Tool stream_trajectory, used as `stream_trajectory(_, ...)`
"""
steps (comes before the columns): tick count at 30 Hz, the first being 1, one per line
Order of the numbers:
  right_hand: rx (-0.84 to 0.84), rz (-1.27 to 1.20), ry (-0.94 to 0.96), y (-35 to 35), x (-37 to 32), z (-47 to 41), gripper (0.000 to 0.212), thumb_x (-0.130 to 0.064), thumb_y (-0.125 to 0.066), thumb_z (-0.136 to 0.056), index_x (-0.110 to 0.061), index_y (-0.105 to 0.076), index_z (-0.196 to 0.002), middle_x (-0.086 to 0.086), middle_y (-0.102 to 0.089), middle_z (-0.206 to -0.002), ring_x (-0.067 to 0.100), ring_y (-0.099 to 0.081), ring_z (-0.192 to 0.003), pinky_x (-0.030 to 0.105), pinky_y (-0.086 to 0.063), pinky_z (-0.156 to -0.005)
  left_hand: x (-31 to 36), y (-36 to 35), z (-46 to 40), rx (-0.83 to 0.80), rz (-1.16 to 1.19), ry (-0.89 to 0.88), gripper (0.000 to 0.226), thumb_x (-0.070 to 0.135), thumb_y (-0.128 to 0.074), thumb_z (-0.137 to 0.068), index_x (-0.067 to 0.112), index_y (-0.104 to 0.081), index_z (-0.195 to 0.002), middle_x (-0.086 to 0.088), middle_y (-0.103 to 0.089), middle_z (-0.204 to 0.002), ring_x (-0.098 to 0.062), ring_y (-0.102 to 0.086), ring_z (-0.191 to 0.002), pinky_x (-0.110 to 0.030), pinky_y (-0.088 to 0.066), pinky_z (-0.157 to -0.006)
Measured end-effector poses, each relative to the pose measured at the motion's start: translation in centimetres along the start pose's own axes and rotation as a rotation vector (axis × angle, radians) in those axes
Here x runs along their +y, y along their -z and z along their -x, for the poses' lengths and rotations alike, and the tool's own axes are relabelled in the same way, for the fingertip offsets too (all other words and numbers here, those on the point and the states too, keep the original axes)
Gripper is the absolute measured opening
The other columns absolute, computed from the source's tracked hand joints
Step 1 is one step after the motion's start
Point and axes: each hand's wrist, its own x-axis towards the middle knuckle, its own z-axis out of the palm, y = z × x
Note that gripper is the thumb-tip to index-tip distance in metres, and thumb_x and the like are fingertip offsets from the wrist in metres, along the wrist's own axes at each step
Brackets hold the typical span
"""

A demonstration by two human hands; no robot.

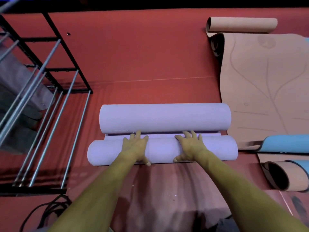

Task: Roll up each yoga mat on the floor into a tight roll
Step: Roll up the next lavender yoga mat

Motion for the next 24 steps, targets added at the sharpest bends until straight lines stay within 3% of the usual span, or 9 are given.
stream_trajectory(4,0.044,0.084,-0.023,-1.1,0.0,0.0,0.134,-0.084,-0.079,-0.053,-0.036,-0.017,-0.161,0.011,-0.027,-0.151,0.037,-0.027,-0.138,0.067,-0.016,-0.120,0.1,0.0,-0.3,0.038,0.025,0.015,0.111,0.065,-0.093,-0.053,0.031,-0.044,-0.146,-0.005,-0.036,-0.137,-0.028,-0.036,-0.131,-0.047,-0.040,-0.105)
stream_trajectory(7,0.121,0.125,-0.005,-1.5,0.1,-0.1,0.129,-0.079,-0.082,-0.053,-0.035,-0.021,-0.159,0.008,-0.037,-0.143,0.034,-0.036,-0.132,0.064,-0.023,-0.118,0.0,0.4,-0.4,0.073,0.054,0.000,0.097,0.063,-0.095,-0.050,0.033,-0.054,-0.133,-0.001,-0.045,-0.127,-0.026,-0.049,-0.123,-0.042,-0.044,-0.094)
stream_trajectory(10,0.128,0.098,0.011,-1.1,0.4,-0.3,0.117,-0.078,-0.082,-0.054,-0.025,-0.034,-0.147,0.004,-0.047,-0.136,0.030,-0.044,-0.127,0.056,-0.031,-0.114,-0.4,0.4,-0.7,0.110,0.126,-0.008,0.101,0.057,-0.098,-0.048,0.031,-0.050,-0.133,-0.001,-0.053,-0.122,-0.027,-0.059,-0.113,-0.040,-0.045,-0.087)
stream_trajectory(12,0.126,0.055,0.007,-0.7,0.5,-0.4,0.110,-0.076,-0.083,-0.057,-0.018,-0.038,-0.138,0.002,-0.049,-0.136,0.028,-0.046,-0.129,0.054,-0.031,-0.116,-0.7,0.1,-1.0,0.102,0.168,-0.022,0.102,0.057,-0.097,-0.050,0.029,-0.047,-0.135,-0.001,-0.054,-0.126,-0.028,-0.056,-0.118,-0.043,-0.043,-0.096)
stream_trajectory(15,0.103,0.005,0.016,-0.4,0.8,-0.5,0.110,-0.073,-0.084,-0.061,-0.018,-0.035,-0.144,0.000,-0.045,-0.147,0.026,-0.039,-0.140,0.057,-0.019,-0.123,-1.3,0.1,-1.3,0.105,0.097,-0.045,0.103,0.068,-0.087,-0.056,0.036,-0.044,-0.144,0.000,-0.047,-0.138,-0.026,-0.040,-0.134,-0.053,-0.029,-0.115)
stream_trajectory(19,0.094,0.021,0.024,-0.1,1.2,-1.2,0.119,-0.077,-0.079,-0.062,-0.023,-0.031,-0.157,0.006,-0.028,-0.159,0.034,-0.030,-0.142,0.055,-0.018,-0.123,-1.5,0.0,-1.5,0.089,0.096,-0.029,0.110,0.083,-0.077,-0.057,0.041,-0.039,-0.151,-0.005,-0.037,-0.139,-0.030,-0.034,-0.131,-0.053,-0.031,-0.113)
stream_trajectory(21,0.102,0.010,0.025,0.0,1.5,-1.7,0.123,-0.078,-0.079,-0.061,-0.024,-0.029,-0.159,0.008,-0.031,-0.154,0.035,-0.034,-0.135,0.051,-0.024,-0.121,-1.5,-0.1,-1.7,0.119,0.091,-0.025,0.110,0.086,-0.075,-0.059,0.041,-0.039,-0.152,-0.003,-0.041,-0.135,-0.029,-0.039,-0.126,-0.052,-0.033,-0.112)
stream_trajectory(24,0.085,0.035,0.035,0.3,1.6,-1.9,0.130,-0.081,-0.078,-0.060,-0.021,-0.024,-0.161,0.007,-0.037,-0.148,0.034,-0.038,-0.132,0.050,-0.025,-0.120,-1.6,0.0,-2.0,0.133,0.163,-0.018,0.111,0.082,-0.079,-0.057,0.040,-0.040,-0.152,-0.001,-0.047,-0.140,-0.028,-0.043,-0.133,-0.054,-0.033,-0.115)
